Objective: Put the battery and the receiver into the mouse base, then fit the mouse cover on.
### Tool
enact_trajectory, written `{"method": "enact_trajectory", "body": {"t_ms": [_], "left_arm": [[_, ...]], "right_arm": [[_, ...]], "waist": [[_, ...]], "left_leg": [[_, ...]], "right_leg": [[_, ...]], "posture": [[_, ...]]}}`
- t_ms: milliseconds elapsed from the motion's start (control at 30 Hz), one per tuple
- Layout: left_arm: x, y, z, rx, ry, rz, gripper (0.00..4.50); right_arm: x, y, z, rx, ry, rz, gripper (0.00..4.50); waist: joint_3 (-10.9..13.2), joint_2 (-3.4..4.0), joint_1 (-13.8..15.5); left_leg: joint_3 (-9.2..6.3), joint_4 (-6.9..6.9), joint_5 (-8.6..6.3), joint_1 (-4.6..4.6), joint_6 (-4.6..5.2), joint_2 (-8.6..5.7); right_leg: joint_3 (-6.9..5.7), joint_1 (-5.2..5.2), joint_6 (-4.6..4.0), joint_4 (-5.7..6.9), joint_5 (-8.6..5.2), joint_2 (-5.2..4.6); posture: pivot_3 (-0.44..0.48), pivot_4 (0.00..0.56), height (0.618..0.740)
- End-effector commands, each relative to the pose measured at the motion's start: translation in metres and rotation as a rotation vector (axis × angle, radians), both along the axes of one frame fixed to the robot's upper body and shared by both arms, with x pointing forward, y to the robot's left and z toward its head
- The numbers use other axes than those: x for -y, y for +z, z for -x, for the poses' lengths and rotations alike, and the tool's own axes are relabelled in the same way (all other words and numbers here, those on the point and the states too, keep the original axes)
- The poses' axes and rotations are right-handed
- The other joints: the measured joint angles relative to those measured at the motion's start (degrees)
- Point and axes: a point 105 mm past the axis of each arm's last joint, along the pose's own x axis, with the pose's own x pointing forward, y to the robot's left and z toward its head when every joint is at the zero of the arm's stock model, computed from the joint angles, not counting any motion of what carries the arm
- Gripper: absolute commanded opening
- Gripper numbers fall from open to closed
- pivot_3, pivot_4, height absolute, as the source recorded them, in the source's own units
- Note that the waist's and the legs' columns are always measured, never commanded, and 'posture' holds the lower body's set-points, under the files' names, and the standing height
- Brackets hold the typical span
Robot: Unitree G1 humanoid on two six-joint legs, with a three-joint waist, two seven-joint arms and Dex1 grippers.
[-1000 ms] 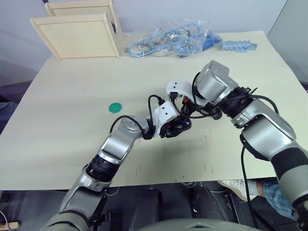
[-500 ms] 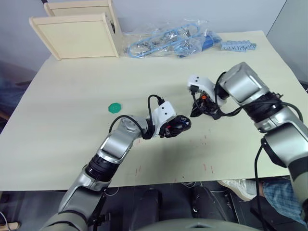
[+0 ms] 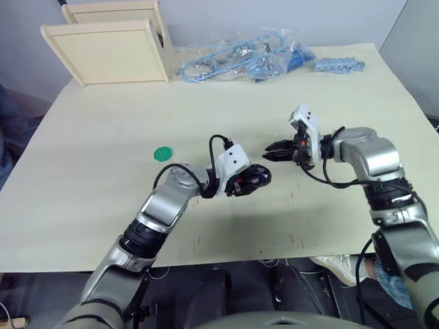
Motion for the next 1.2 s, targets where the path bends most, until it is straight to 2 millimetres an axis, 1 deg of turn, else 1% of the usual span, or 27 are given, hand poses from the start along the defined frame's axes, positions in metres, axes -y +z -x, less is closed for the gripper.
{"method": "enact_trajectory", "body": {"t_ms": [33,67,100,133,167,200,333,767,1200], "left_arm": [[-0.008,0.003,-0.002,0.009,0.018,-0.02,2.87],[-0.008,0.003,-0.001,0.009,0.018,-0.021,2.87],[-0.009,0.003,-0.001,0.008,0.018,-0.022,2.87],[-0.009,0.003,-0.001,0.007,0.018,-0.024,2.87],[-0.01,0.002,-0.001,0.006,0.018,-0.027,2.87],[-0.011,0.002,-0.001,0.005,0.018,-0.03,2.87],[-0.012,0.003,0.0,0.002,0.019,-0.032,2.87],[-0.014,0.002,0.001,-0.006,0.021,-0.038,2.87],[-0.015,0.001,0.0,-0.007,0.016,-0.045,2.87]], "right_arm": [[-0.003,0.008,0.0,0.09,0.002,-0.025,1.32],[-0.004,0.008,-0.001,0.096,-0.004,-0.027,1.32],[-0.004,0.007,-0.002,0.096,-0.014,-0.037,0.81],[-0.005,0.007,-0.003,0.093,-0.022,-0.063,0.61],[-0.007,0.007,-0.003,0.099,-0.026,-0.079,0.12],[-0.008,0.007,-0.003,0.104,-0.027,-0.088,0.05],[-0.01,0.004,-0.001,0.117,-0.014,-0.095,0.05],[-0.013,-0.015,0.003,0.156,0.029,-0.026,0.05],[-0.013,-0.021,0.002,0.163,0.033,-0.012,0.05]], "waist": [[0.0,0.0,0.02],[0.0,0.0,0.01],[0.0,0.0,0.01],[0.0,0.0,0.01],[0.0,0.0,-0.03],[0.0,0.0,-0.05],[0.0,0.0,0.12],[0.0,0.0,0.01],[0.0,0.0,0.03]], "left_leg": [[0.0,0.0,0.0,0.0,0.0,0.0],[0.0,0.0,0.0,0.0,-0.01,0.0],[0.01,0.0,0.01,0.0,-0.01,0.0],[0.01,0.0,0.0,0.0,-0.01,0.0],[0.0,0.0,0.01,0.01,-0.01,0.01],[0.0,0.0,0.01,0.02,-0.01,0.01],[0.01,0.0,0.01,0.01,-0.01,0.02],[0.01,0.0,0.01,0.02,-0.01,0.02],[0.01,0.0,0.01,0.02,-0.02,0.02]], "right_leg": [[0.0,0.0,0.0,0.0,0.0,0.0],[0.0,0.0,0.0,0.0,0.0,0.0],[0.0,0.0,0.0,-0.01,0.0,0.0],[0.0,0.0,0.0,-0.01,0.0,0.0],[0.0,0.0,0.0,-0.01,0.0,0.02],[0.0,0.0,0.0,-0.01,0.0,0.02],[0.0,0.01,0.0,-0.02,0.0,0.03],[0.0,0.01,0.0,-0.02,0.0,0.04],[0.0,0.01,0.0,-0.02,0.0,0.04]], "posture": [[0.0,0.15,0.74],[0.0,0.15,0.74],[0.0,0.15,0.74],[0.0,0.15,0.74],[0.0,0.15,0.74],[0.0,0.15,0.74],[0.0,0.15,0.74],[0.0,0.15,0.74],[0.0,0.15,0.74]]}}
